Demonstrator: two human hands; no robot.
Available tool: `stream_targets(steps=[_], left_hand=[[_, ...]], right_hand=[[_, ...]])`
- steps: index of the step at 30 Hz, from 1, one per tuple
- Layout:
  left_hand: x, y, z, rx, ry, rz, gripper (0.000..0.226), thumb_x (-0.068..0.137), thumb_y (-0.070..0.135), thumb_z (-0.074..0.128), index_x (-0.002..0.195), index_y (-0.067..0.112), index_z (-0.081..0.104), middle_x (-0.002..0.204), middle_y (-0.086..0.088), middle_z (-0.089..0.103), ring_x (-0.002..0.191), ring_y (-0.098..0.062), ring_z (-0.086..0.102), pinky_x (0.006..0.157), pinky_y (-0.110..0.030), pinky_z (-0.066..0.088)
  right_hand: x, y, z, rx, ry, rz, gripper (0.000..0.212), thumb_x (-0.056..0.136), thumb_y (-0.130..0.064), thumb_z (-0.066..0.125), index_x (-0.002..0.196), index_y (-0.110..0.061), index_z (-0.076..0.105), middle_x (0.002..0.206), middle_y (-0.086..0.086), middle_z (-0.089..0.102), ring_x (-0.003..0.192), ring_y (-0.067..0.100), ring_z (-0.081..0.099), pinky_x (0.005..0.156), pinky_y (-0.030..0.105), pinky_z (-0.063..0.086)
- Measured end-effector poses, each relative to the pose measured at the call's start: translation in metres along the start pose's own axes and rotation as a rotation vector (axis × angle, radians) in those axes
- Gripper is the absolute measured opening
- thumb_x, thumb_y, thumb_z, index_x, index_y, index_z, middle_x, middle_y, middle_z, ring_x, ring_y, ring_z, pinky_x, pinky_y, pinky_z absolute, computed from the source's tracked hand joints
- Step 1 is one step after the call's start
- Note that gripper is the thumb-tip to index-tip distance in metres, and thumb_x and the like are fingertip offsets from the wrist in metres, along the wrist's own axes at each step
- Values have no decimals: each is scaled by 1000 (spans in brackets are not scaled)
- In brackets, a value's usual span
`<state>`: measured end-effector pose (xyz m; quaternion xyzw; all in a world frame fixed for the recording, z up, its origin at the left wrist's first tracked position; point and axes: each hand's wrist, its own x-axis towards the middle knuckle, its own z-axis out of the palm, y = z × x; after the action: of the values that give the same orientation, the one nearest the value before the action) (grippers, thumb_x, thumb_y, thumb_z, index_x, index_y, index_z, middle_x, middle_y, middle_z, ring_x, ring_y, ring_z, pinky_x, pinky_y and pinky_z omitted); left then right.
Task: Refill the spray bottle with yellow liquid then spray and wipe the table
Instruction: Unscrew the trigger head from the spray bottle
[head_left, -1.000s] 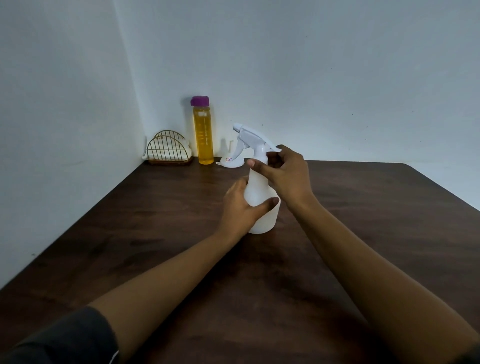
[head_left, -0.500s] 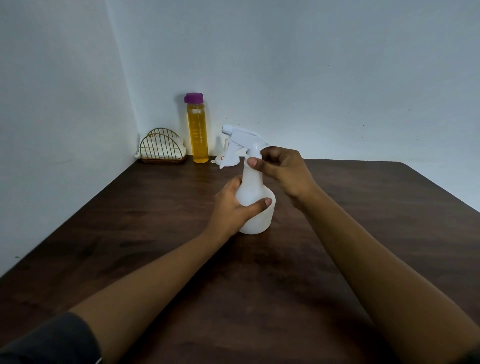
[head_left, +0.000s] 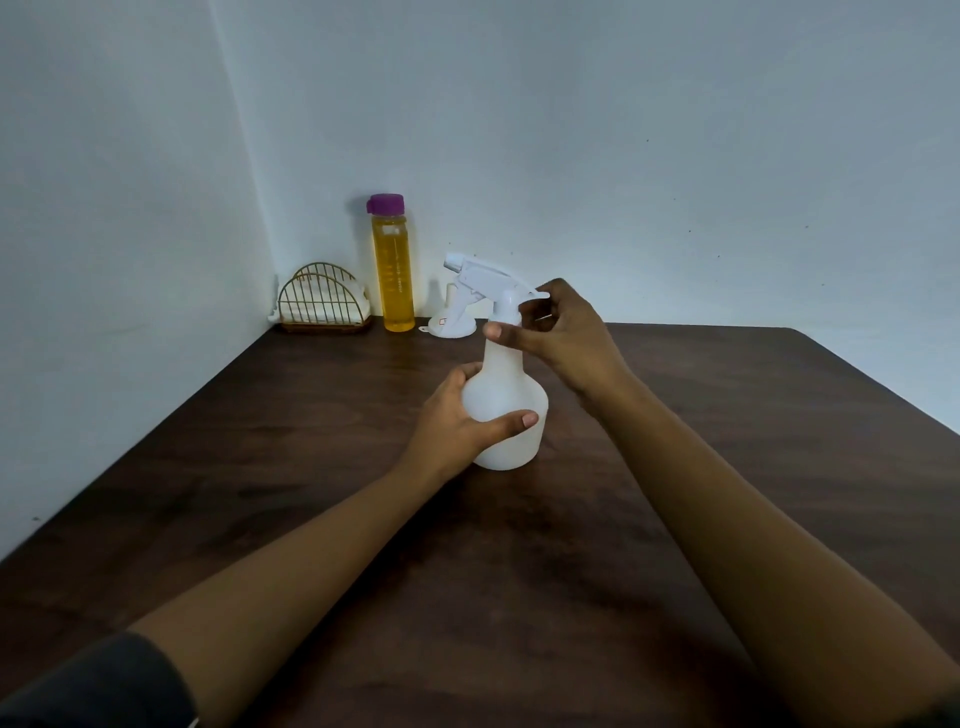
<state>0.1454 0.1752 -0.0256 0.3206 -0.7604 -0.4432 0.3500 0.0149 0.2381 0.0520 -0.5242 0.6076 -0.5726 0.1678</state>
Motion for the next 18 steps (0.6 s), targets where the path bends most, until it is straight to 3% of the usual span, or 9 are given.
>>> stream_targets(steps=[3,7,9,11,13,18], left_hand=[[2,0,-4,-26,-40,-27,84,57,56,79,127,29,43,119,9,57,107,-11,56,86,-32,51],[2,-2,-7,-52,-86,-44,85,53,55,80,126,30,43,119,7,58,107,-13,57,91,-42,52],[2,-2,-7,-62,-90,-41,84,56,51,81,127,28,44,120,5,58,108,-15,57,92,-44,51],[3,-2,-6,-67,-93,-43,82,57,49,82,126,28,43,120,5,58,108,-15,57,93,-44,51],[4,-3,-6,-73,-97,-42,80,57,49,81,125,30,43,119,5,58,108,-15,57,92,-44,51],[3,-3,-6,-67,-84,-25,84,49,59,78,122,34,45,116,10,60,105,-10,58,88,-36,52]], right_hand=[[-1,2,9,62,54,17,35,66,-31,83,83,-16,55,82,-3,62,78,13,62,68,28,53],[1,15,-5,336,-203,63,11,83,-19,69,93,-16,67,89,-4,69,87,11,66,83,29,55],[1,19,-11,459,-354,100,18,89,-20,59,105,-17,67,99,-4,70,95,13,66,88,31,54],[2,18,-13,463,-430,104,26,85,-25,62,110,-18,64,106,-2,68,99,13,65,86,29,54],[3,14,-11,384,-376,105,35,79,-28,71,111,-19,59,108,-1,65,101,15,65,84,32,54],[0,6,10,97,-14,43,49,67,-34,82,98,-17,49,99,0,60,90,17,63,74,33,55]])
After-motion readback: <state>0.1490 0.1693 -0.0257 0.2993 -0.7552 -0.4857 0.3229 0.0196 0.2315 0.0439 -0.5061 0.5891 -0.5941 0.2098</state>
